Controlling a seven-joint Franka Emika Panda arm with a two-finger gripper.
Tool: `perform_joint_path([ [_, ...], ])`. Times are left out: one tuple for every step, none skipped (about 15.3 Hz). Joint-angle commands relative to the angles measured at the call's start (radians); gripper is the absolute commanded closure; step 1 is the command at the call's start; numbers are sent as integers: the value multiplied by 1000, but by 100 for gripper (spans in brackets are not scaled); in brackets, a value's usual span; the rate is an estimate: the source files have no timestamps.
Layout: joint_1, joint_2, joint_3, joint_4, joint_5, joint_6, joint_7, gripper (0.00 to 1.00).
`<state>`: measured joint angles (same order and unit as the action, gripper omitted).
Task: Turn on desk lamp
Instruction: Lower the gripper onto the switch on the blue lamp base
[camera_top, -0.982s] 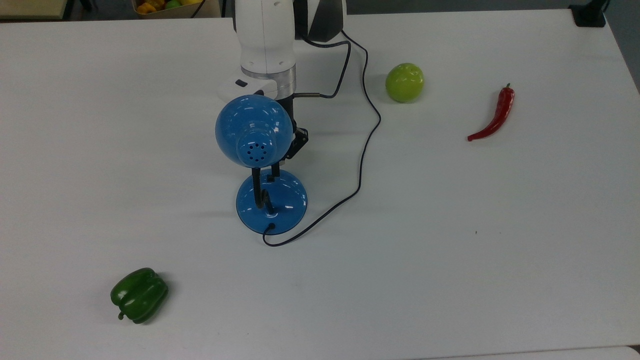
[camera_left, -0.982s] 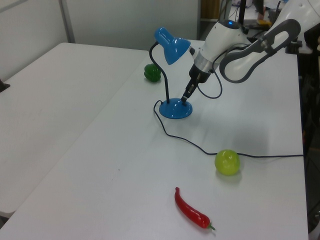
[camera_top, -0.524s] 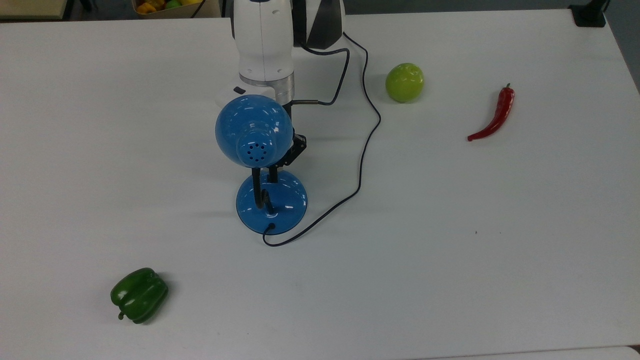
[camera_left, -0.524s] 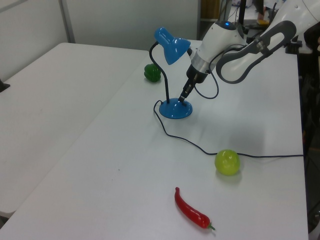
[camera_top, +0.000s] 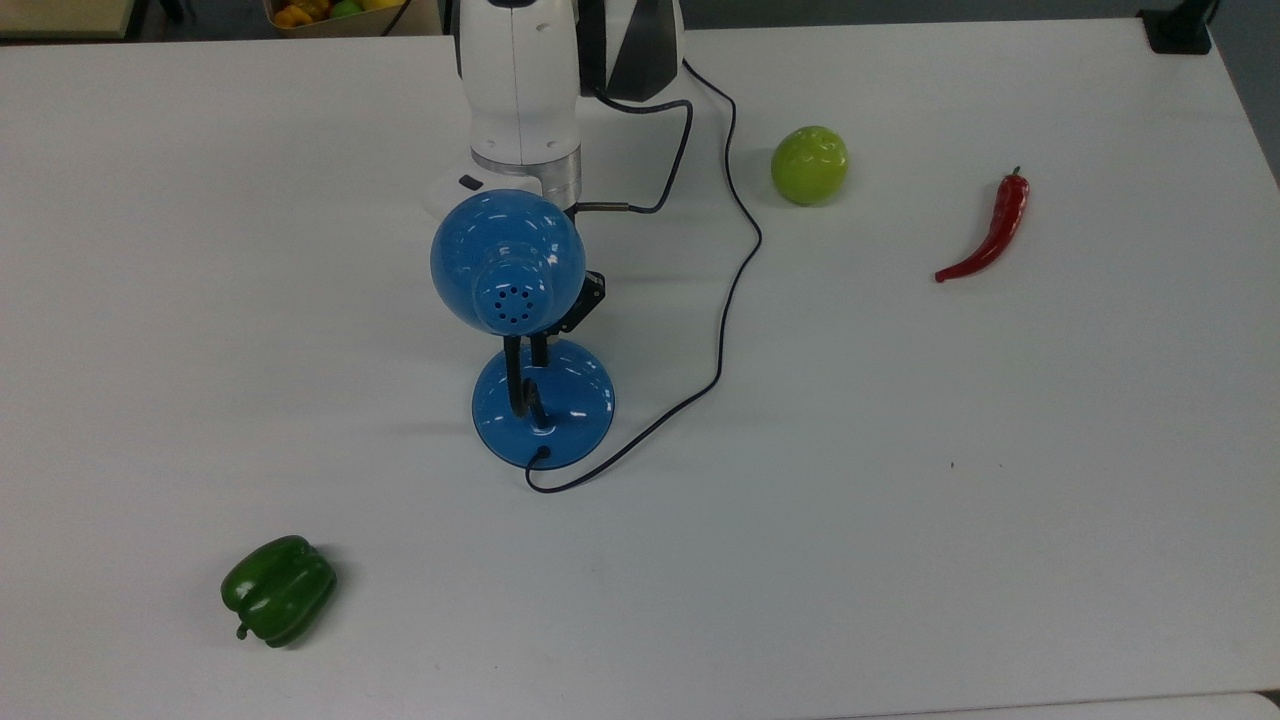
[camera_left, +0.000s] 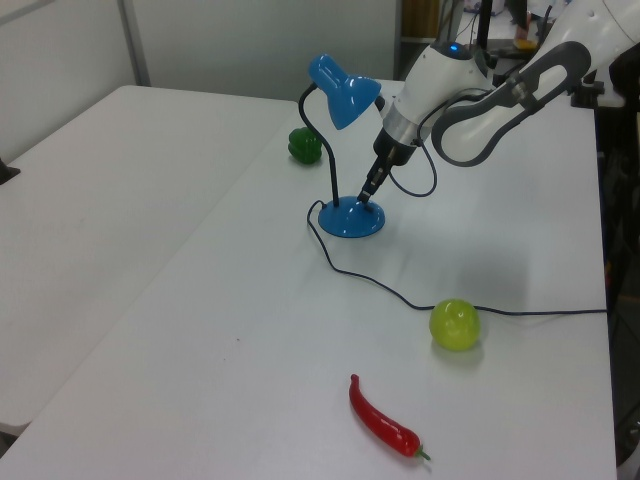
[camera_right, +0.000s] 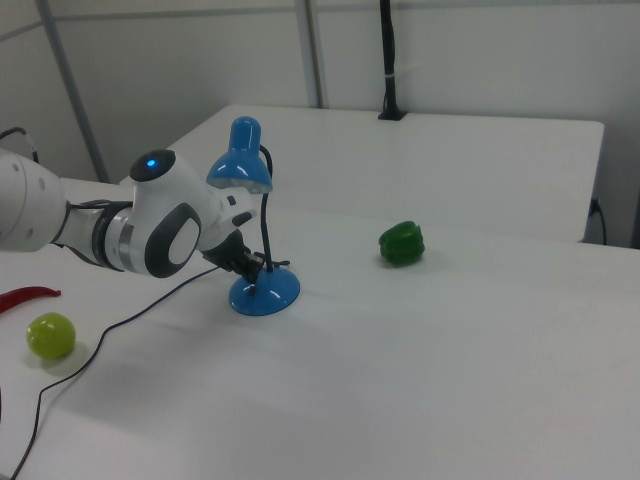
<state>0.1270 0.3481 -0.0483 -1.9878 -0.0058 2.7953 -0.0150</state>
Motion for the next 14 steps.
perform_joint_path([
  [3,-18,-7,0,-34,-49,17,100],
  [3,-17,-7,0,-39,-49,17,100],
  [3,-18,-7,0,-39,-51,17,100],
  [3,-17,-7,0,-39,-51,17,100],
  [3,-15,-7,0,-39,-51,17,100],
  [3,-15,-7,-2,-40,-51,17,100],
  [3,-14,-7,-2,-42,-51,17,100],
  [3,-12,-7,-2,-42,-51,17,100],
  [3,-12,-7,-2,-42,-51,17,100],
  [3,-12,-7,-2,-43,-51,17,100],
  [3,-12,-7,-2,-43,-51,17,100],
  [3,-11,-7,0,-43,-51,17,100],
  [3,-9,-7,-2,-43,-51,17,100],
  [3,-9,-7,-2,-43,-51,17,100],
])
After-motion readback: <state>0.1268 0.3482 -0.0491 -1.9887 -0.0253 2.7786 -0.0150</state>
